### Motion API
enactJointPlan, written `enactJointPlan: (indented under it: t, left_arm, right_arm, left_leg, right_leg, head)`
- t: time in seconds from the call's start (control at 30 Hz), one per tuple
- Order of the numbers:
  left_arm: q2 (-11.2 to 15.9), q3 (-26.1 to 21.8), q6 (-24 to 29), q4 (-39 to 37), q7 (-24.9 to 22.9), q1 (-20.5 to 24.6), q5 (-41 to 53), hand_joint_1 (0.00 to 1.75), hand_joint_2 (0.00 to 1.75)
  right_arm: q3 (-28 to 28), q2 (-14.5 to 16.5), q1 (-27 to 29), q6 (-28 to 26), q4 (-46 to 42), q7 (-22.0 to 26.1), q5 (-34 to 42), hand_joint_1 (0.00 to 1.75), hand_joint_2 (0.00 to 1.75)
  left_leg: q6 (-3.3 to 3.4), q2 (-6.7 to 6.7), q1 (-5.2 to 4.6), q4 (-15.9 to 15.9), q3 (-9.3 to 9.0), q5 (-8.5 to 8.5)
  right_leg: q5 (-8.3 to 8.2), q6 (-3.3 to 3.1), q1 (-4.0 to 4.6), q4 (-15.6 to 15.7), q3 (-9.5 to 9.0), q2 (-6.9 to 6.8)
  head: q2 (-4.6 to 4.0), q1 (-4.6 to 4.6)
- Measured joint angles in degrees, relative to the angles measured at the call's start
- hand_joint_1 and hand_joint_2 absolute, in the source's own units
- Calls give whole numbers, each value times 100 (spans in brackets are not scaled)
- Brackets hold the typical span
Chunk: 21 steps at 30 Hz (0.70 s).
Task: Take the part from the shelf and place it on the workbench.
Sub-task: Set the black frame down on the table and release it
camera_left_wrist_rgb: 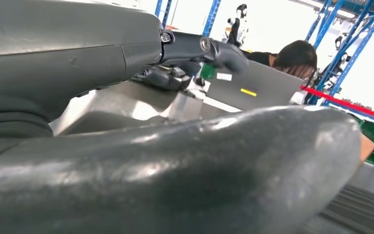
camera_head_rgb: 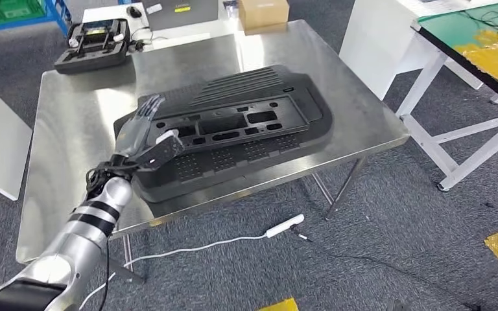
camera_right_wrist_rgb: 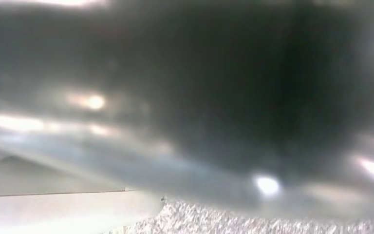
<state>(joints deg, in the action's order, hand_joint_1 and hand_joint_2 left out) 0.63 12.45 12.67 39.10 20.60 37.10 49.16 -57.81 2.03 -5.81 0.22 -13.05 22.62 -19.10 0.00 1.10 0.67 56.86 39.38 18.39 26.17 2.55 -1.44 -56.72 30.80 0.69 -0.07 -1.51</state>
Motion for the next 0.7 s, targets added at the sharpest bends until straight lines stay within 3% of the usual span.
enactJointPlan:
  t: [0.03, 0.1, 0.17, 0.2, 0.23, 0.27, 0.33, 0.4, 0.47, 0.53, 0.6, 0.67, 0.7]
  left_arm:
    - [17, -19, 8, 10, 14, -38, -34, 0, 0]
    - [41, -51, 23, 20, 32, -88, -91, 0, 0]
    - [53, -86, 40, 22, 38, -130, -133, 0, 0]
    - [59, -102, 49, 22, 41, -159, -147, 0, 0]
    - [63, -113, 56, 22, 44, -188, -160, 0, 0]
    - [66, -119, 58, 22, 49, -210, -168, 0, 0]
    - [68, -123, 64, 28, 57, -216, -172, 0, 0]
    - [70, -128, 74, 47, 64, -209, -170, 0, 0]
    - [75, -136, 79, 60, 69, -217, -169, 0, 0]
    - [73, -141, 80, 64, 70, -214, -168, 0, 0]
    - [61, -145, 81, 68, 71, -210, -168, 0, 0]
    - [50, -147, 81, 68, 72, -232, -168, 0, 0]
    - [46, -147, 81, 68, 72, -253, -168, 0, 0]
  right_arm:
    - [-2, 0, 3, 0, 0, 0, -7, 0, 0]
    - [-8, -1, 6, 0, 0, 1, -19, 0, 0]
    - [-16, -7, 7, 0, 0, 1, -25, 0, 0]
    - [-21, -10, 9, 0, 0, 1, -28, 0, 0]
    - [-24, -11, 11, 0, 0, 0, -32, 0, 0]
    - [-26, -10, 14, 0, 0, -1, -37, 0, 0]
    - [-28, -9, 15, 1, 0, -2, -41, 0, 0]
    - [-29, -8, 11, 2, 0, -2, -42, 0, 0]
    - [-31, -9, 12, 2, 0, -2, -42, 0, 0]
    - [-34, -17, 18, 2, 0, -2, -42, 0, 0]
    - [-36, -21, 16, 2, 0, -2, -43, 0, 0]
    - [-36, -19, 10, 2, 0, -2, -44, 0, 0]
    - [-36, -19, 9, 2, 0, -2, -44, 0, 0]
  left_leg:
    - [-28, -18, 13, 96, 43, 117]
    - [-60, -61, 29, 623, 212, 614]
    - [-82, -79, 30, 1333, 371, 1096]
    - [-87, -80, 30, 1533, 363, 1195]
    - [-86, -81, 31, 1542, 257, 1189]
    - [-78, -83, 31, 1351, 51, 1105]
    - [-39, -83, 20, 660, -490, 949]
    - [19, -72, -19, 234, -774, 908]
    - [84, -67, -60, 179, -767, 875]
    - [172, -85, -46, 129, -732, 794]
    - [264, -97, -24, 87, -649, 685]
    - [303, -93, -34, 86, -514, 585]
    - [300, -93, -36, 87, -446, 535]
  right_leg:
    - [-38, -57, -9, 4, 29, -7]
    - [-113, -164, -12, 9, 99, -24]
    - [-178, -220, 18, 3, 191, -34]
    - [-211, -228, 31, -1, 238, -37]
    - [-241, -226, 39, -7, 283, -37]
    - [-267, -216, 45, -15, 322, -36]
    - [-308, -179, 55, -42, 387, -37]
    - [-349, -116, 64, -62, 425, -44]
    - [-404, -35, 62, -56, 439, -47]
    - [-359, 16, 63, -123, 510, -43]
    - [-31, -9, 64, -585, 728, -42]
    - [377, -32, 58, -1348, 1001, -43]
    - [473, -11, 56, -1605, 1060, -44]
  head:
    - [0, -13]
    - [0, -38]
    - [0, -51]
    - [0, -51]
    - [0, -52]
    - [0, -54]
    - [0, -54]
    - [0, -50]
    - [0, -54]
    - [0, -61]
    - [0, -39]
    - [0, -13]
    - [0, -8]
